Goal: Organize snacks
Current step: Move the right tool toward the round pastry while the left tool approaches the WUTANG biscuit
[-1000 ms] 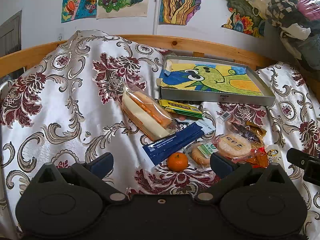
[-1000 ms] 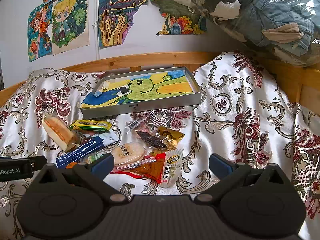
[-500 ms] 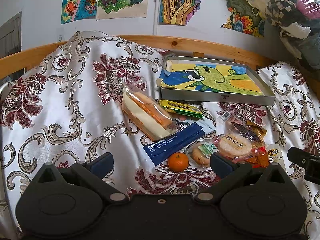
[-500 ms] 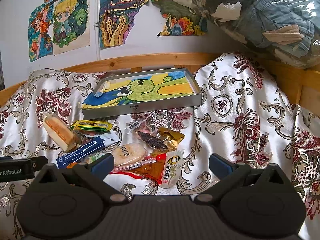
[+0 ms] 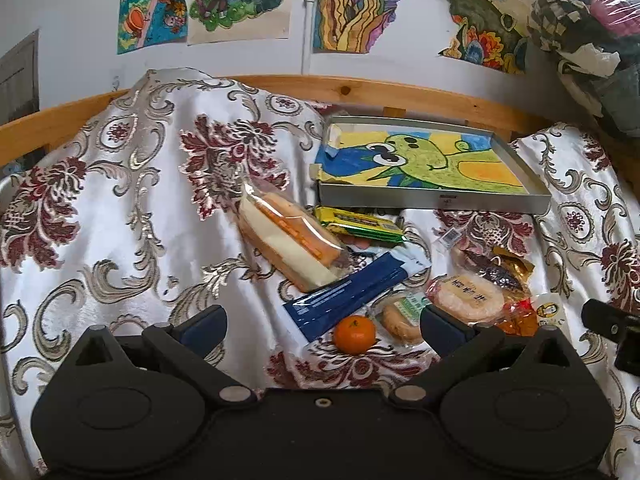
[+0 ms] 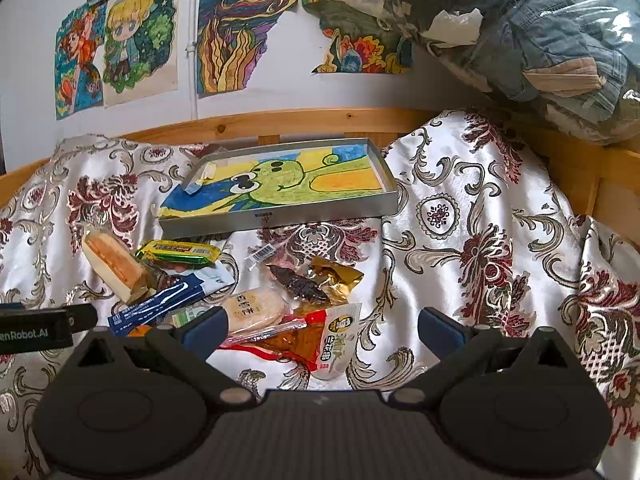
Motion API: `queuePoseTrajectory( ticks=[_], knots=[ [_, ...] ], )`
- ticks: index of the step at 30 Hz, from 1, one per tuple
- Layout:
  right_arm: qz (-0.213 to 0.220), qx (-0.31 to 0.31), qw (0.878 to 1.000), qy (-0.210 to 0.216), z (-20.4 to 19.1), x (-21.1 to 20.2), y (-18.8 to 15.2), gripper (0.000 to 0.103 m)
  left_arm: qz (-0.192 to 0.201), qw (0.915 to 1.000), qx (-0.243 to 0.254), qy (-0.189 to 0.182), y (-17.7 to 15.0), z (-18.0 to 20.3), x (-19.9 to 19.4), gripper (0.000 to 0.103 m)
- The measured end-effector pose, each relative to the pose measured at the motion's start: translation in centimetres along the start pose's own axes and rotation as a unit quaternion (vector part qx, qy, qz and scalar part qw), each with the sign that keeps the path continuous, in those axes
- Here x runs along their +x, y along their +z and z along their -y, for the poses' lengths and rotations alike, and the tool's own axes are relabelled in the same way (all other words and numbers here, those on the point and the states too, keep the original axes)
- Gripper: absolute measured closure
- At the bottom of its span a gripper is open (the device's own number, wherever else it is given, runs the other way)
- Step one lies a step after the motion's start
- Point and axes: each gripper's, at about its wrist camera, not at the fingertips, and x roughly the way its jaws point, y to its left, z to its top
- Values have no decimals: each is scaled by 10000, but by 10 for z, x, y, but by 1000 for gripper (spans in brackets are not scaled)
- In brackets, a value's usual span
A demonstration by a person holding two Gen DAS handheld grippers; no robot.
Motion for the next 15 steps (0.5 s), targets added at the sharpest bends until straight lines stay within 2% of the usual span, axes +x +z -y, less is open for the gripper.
queuePoseTrajectory(
  ticks=[6, 10, 15],
  knots=[
    [176, -435, 9988, 113, -3, 5, 13, 0, 84, 9998, 56, -198, 10, 7, 10, 1],
    [49, -658, 9965, 520, 2, 24, 21, 0, 83, 9991, 221, -355, 21, 13, 25, 1],
    [-185, -761, 9918, 1008, 14, 54, 29, 0, -162, 9928, 734, -929, 36, 21, 56, 1]
  ],
)
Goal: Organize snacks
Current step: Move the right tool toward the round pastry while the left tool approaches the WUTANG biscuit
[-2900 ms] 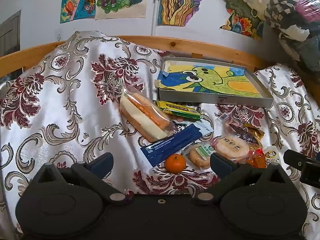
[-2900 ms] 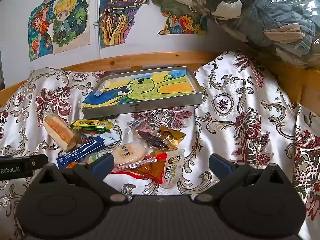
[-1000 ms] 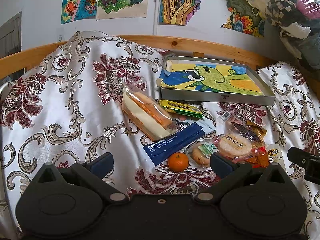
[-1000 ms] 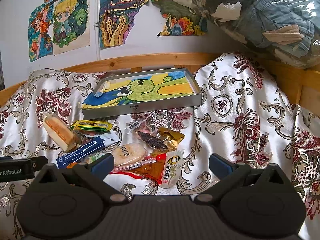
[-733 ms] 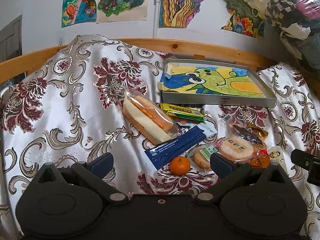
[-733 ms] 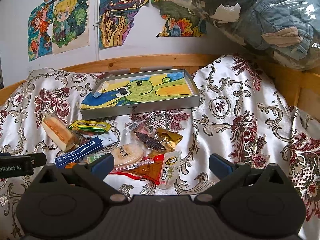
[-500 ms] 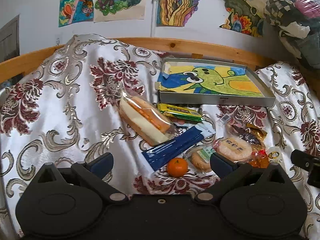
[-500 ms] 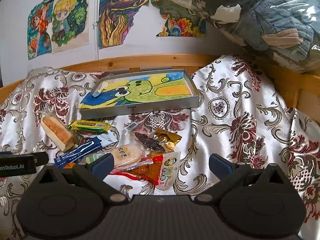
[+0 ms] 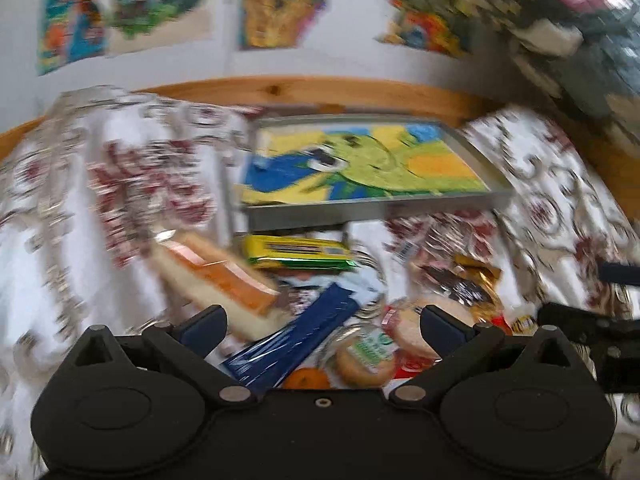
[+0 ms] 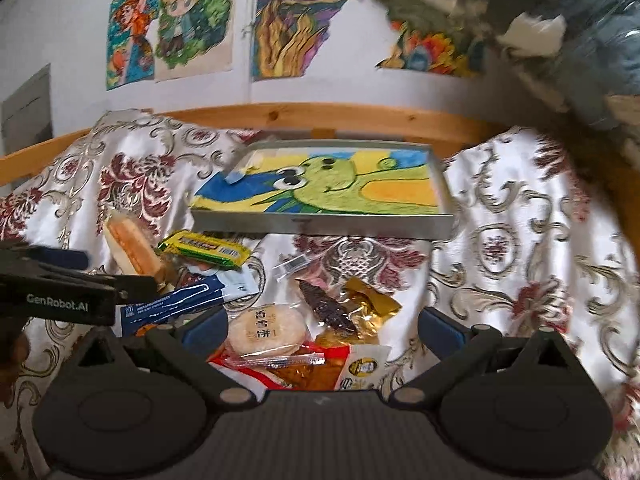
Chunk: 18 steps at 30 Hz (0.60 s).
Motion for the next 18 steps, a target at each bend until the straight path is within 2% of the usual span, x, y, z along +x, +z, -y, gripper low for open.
queuePoseTrajectory(
  ticks=[4, 10, 14, 18],
  knots=[
    [-122, -340, 9990, 276, 4, 20, -2, 0, -153, 9980, 460, -394, 3, 0, 23, 1],
    [-326, -795, 9943, 634, -1, 47, -3, 0, -376, 9923, 749, -914, -6, -11, 45, 1],
    [-635, -628, 9895, 1135, 3, 66, 4, 0, -620, 9871, 915, -1161, -16, -12, 55, 1],
    [-954, -124, 9818, 1635, 6, 86, 9, 1, -787, 9827, 944, -1385, -22, -11, 63, 1]
  ],
)
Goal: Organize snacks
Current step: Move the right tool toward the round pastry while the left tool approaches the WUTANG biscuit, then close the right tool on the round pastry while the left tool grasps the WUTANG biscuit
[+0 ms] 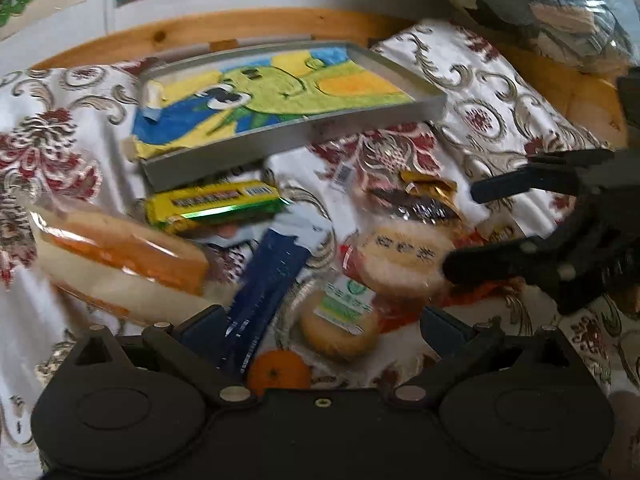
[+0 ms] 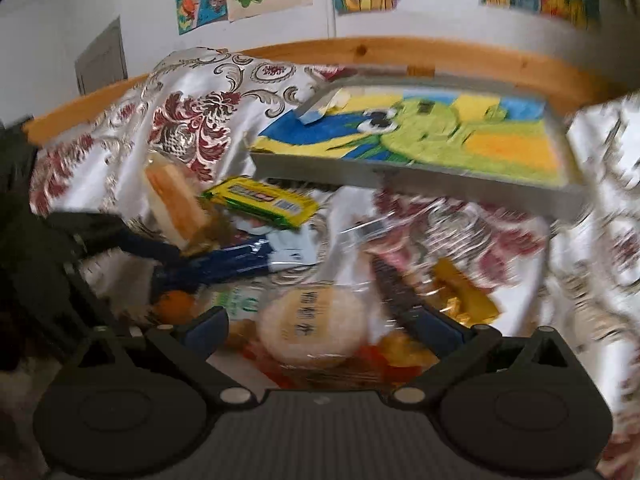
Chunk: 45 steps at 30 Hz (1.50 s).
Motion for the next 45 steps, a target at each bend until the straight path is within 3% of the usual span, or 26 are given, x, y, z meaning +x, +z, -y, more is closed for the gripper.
queuePoseTrajectory(
  ticks=[6, 13, 17, 20, 28, 36, 42, 45],
  knots=[
    [-158, 120, 9998, -5, 2, 20, 1, 8, -10, 9987, 480, -160, -4, 8, 7, 1],
    [-334, 122, 9994, -8, -5, 30, -5, 12, -65, 9991, 305, -281, 0, -2, 17, 10],
    [-354, 123, 9992, -147, -6, 31, -5, 25, -44, 9990, 358, -267, -1, -3, 17, 15],
    [-309, 152, 9993, -176, -4, 29, -6, 28, -25, 9986, 438, -285, -1, -2, 17, 17],
    [-288, 288, 9989, -247, 6, 21, -4, 29, -59, 9979, 638, 32, -1, 2, 22, 28],
    [-265, 487, 9984, -132, 11, 22, -6, 27, 39, 9968, 800, -62, 0, 9, 28, 22],
    [-167, 575, 9982, -77, 11, 22, -9, 25, 44, 9972, 742, -6, 2, 8, 27, 34],
    [-236, 381, 9988, -182, 6, 24, -10, 26, 25, 9964, 842, -94, 1, 11, 27, 49]
  ],
)
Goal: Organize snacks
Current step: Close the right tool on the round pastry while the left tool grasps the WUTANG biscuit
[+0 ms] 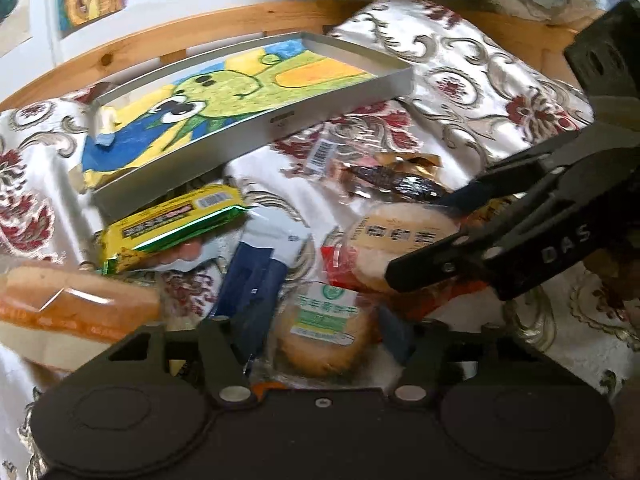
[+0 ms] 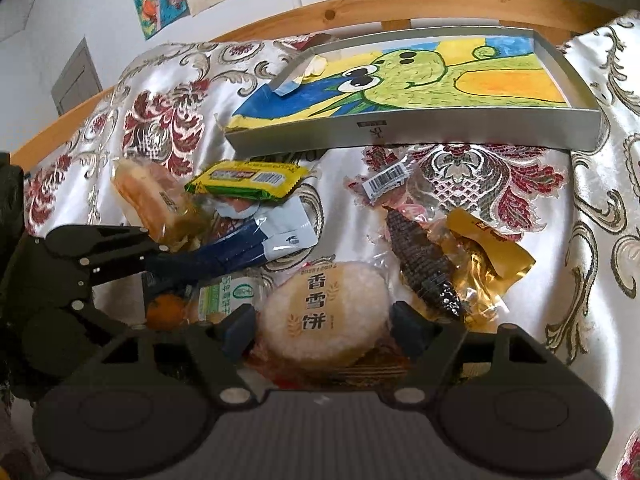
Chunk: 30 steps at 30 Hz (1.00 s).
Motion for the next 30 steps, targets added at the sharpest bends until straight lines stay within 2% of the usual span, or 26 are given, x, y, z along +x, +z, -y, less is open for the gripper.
queuePoseTrajectory(
  ticks=[3, 8, 12, 14, 16, 20, 23, 30],
  knots=[
    [8, -209, 9996, -167, -7, -1, -3, 30, -67, 10000, 70, 11, -2, 3, 1, 51],
    [129, -332, 9986, -397, -16, -7, -7, 31, -112, 9998, -178, -27, -1, -1, 1, 51],
    [204, -519, 9967, -585, -25, -14, -11, 31, -300, 9990, -322, -114, -3, -4, 6, 44],
    [211, -527, 9965, -613, -28, -18, -12, 31, -266, 9985, -445, -168, -5, -7, 6, 43],
    [211, -464, 9967, -635, -30, -23, -15, 30, -242, 9985, -464, -143, -5, -7, 4, 48],
    [264, -318, 9966, -718, -35, -36, -20, 30, -236, 9986, -465, -46, -4, -1, -2, 52],
    [332, -152, 9970, -688, -36, -46, -23, 30, -219, 9982, -551, 33, -2, 2, -9, 52],
    [462, 485, 9974, -268, -27, -65, -22, 30, 151, 9939, -1090, 116, 3, 2, -43, 52]
  ],
)
